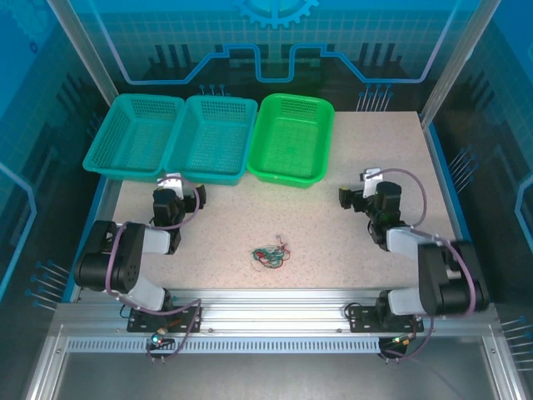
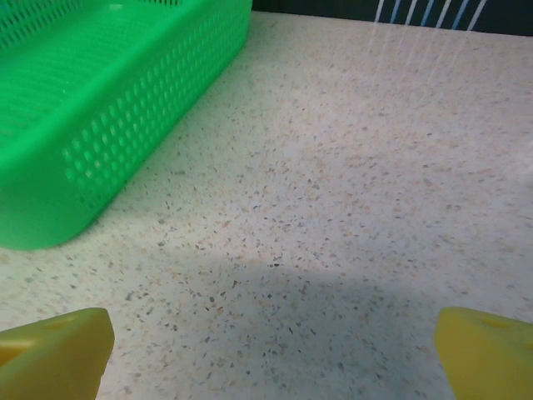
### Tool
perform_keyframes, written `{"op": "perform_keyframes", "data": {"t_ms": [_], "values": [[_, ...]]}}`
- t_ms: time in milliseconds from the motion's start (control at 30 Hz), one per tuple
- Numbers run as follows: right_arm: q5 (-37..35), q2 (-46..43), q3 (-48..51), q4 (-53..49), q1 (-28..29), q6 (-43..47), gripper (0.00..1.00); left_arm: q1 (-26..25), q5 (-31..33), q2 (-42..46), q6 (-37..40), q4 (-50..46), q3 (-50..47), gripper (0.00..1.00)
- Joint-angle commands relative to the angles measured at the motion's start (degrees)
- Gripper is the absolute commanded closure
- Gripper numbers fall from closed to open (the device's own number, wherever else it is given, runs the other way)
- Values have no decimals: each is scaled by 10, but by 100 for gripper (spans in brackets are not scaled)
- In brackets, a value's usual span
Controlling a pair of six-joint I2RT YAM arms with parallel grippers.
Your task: Untangle the cables
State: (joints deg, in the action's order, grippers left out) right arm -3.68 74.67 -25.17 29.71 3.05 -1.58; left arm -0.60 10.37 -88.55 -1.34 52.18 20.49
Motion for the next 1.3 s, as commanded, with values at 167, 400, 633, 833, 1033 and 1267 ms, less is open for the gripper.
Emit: {"op": "perform_keyframes", "data": {"t_ms": [167, 400, 633, 833, 1033, 1267], "values": [[45, -228, -194, -476, 16, -196, 3, -1, 48, 15, -17, 20, -2, 1], [195, -115, -404, -812, 130, -222, 7, -57, 18, 240, -132, -448, 139, 1], [202, -41, -403, -835, 238, -228, 7, -205, -168, 266, -456, -756, 260, 10], [191, 0, -397, -838, 245, -227, 7, -403, -80, 286, -608, -808, 239, 36], [196, 7, -383, -826, 262, -239, 7, -443, 17, 289, -790, -816, 168, 48], [181, 7, -391, -833, 282, -254, 8, -441, 7, 243, -878, -668, 113, 63]]}}
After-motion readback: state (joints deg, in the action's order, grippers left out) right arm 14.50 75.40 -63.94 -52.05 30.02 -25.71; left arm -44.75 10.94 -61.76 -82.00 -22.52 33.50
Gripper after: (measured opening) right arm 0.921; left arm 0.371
